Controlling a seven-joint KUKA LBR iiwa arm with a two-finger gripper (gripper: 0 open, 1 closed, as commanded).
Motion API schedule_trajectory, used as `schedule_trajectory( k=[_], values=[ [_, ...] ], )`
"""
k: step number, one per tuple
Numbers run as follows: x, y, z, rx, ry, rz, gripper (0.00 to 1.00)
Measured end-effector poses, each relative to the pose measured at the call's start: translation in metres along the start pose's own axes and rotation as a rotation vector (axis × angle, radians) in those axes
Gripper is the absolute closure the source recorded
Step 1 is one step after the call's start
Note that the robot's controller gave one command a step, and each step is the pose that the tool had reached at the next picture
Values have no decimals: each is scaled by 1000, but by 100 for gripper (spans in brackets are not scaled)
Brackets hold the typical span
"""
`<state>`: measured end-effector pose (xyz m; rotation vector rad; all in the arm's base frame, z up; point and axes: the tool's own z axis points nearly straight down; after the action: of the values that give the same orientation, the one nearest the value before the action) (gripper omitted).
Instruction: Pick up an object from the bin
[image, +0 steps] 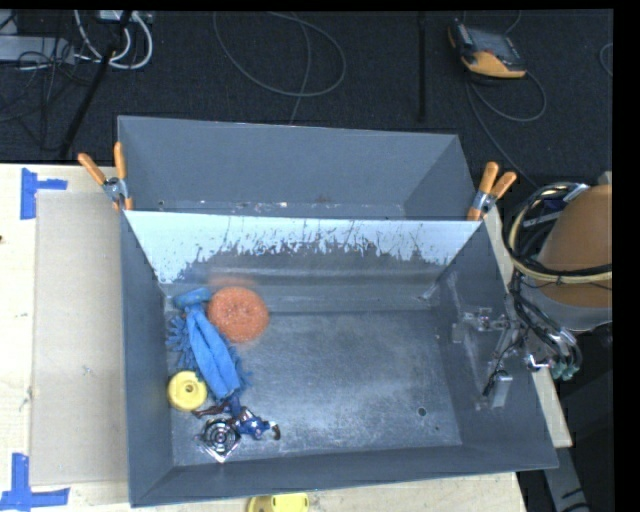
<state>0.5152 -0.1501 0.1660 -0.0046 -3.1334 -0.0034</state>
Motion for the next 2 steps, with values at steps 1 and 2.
schedule_trajectory(
  k=[1,2],
  values=[
    [-2,1,-4,2,-7,-5,0],
    [-16,61,-45,2,-7,0,0]
  ],
)
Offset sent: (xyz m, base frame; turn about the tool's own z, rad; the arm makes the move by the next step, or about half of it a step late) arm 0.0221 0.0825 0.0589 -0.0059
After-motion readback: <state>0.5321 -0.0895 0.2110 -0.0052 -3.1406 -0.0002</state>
